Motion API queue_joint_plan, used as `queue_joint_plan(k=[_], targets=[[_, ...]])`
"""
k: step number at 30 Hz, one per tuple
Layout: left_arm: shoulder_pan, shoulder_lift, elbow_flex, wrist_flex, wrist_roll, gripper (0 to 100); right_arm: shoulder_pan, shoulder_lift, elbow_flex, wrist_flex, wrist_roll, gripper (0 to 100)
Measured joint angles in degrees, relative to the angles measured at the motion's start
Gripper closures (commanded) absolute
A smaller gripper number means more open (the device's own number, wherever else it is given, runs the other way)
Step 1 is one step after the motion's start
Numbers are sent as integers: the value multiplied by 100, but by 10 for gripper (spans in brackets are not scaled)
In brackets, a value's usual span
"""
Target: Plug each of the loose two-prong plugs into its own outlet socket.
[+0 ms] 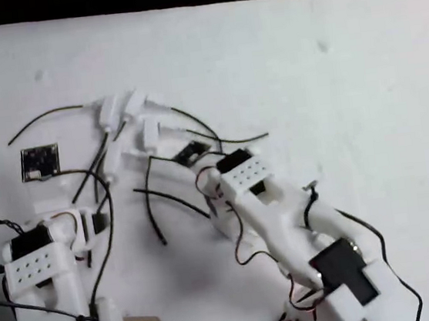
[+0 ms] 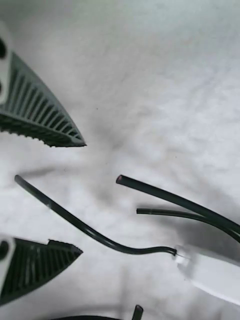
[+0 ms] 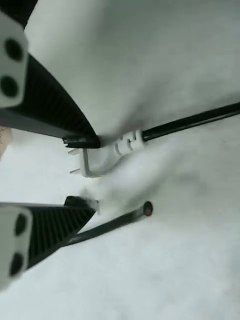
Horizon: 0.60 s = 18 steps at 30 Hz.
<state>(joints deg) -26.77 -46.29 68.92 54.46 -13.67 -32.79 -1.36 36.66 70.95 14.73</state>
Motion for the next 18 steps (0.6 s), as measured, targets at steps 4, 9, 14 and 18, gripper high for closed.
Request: queue_joint_plan(k=[4,9,14,18], targets=[[0,0,0,0,0,699,-79,202,-97,-53,9,851],[0,0,0,0,0,699,-440,510,-123,-105,9,851],[0,0,0,0,0,699,-492,607,-167,-88,-9,883],[0,0,0,0,0,699,-457,659,-185,-132,-9,986]])
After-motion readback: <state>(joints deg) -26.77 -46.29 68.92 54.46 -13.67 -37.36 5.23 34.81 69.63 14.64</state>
